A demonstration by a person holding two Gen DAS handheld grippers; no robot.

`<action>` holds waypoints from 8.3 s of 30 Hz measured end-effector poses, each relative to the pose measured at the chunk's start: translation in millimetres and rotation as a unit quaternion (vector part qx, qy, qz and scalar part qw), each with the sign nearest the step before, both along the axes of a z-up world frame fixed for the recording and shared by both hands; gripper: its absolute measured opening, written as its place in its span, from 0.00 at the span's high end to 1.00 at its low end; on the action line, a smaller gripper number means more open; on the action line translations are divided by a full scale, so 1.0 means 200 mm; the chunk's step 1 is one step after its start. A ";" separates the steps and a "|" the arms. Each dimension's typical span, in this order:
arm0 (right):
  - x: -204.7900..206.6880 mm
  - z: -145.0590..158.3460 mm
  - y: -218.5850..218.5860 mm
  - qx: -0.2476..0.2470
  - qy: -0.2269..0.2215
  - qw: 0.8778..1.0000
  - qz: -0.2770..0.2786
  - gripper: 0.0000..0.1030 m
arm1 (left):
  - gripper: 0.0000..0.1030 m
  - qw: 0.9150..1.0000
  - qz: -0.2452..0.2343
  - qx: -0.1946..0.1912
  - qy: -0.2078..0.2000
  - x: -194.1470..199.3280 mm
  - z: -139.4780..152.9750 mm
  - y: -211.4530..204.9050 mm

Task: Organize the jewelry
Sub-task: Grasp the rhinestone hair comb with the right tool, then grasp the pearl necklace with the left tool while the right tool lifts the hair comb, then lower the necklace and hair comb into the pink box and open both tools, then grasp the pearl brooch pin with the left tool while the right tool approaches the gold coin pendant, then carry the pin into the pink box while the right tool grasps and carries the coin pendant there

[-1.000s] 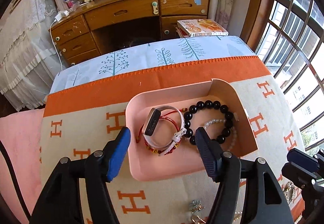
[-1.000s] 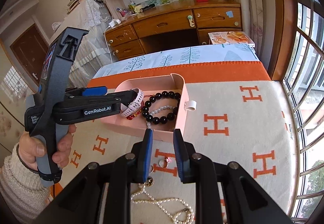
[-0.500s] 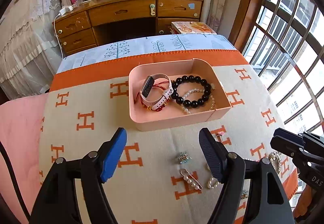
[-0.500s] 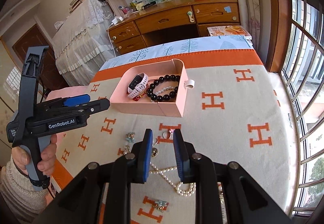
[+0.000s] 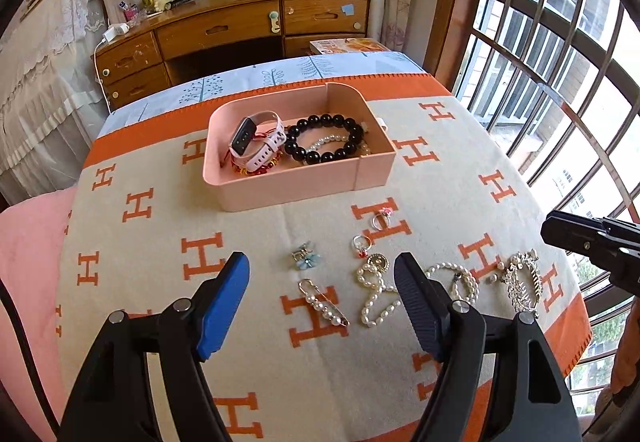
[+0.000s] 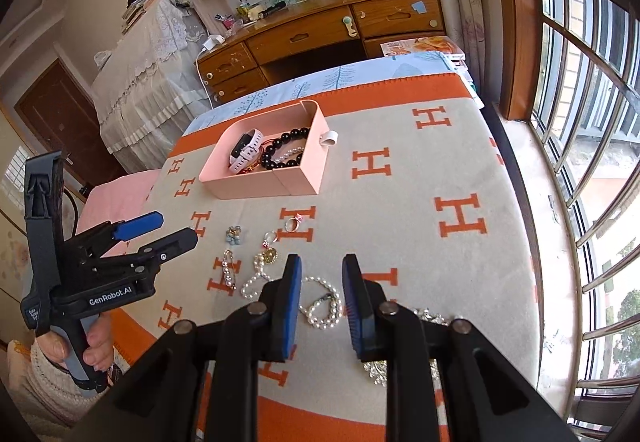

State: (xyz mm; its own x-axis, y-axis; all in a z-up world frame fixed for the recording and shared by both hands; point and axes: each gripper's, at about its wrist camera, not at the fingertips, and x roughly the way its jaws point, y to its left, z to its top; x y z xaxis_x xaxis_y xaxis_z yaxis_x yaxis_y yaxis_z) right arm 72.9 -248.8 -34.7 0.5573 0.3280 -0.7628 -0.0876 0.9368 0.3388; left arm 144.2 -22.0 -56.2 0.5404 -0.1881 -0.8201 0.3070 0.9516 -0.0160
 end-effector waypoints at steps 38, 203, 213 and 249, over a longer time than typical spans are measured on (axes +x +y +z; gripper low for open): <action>-0.19 -0.31 -0.01 -0.079 0.029 0.996 0.034 0.62 | 0.29 0.998 0.008 -0.035 0.042 -0.18 -0.27 -0.04; -0.07 -0.20 0.28 -0.126 -0.074 0.982 0.117 0.73 | 0.46 0.988 0.082 -0.060 0.113 0.07 -0.38 0.05; -0.06 -0.31 0.31 -0.091 -0.060 0.984 0.142 0.73 | 0.88 0.995 0.064 0.030 0.076 0.05 -0.39 -0.11; 0.23 -0.38 0.62 -0.157 -0.057 0.969 0.180 0.82 | 0.95 0.985 0.102 -0.136 0.026 -0.12 -0.33 0.27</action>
State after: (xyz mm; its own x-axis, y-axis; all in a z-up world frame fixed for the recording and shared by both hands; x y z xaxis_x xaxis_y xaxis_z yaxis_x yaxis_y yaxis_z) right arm 118.3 -125.3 -110.6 0.5359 0.2786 -0.7970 -0.4485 0.8937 0.0109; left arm 120.9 31.1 -123.1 0.5481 -0.2970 -0.7819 0.1023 0.9516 -0.2898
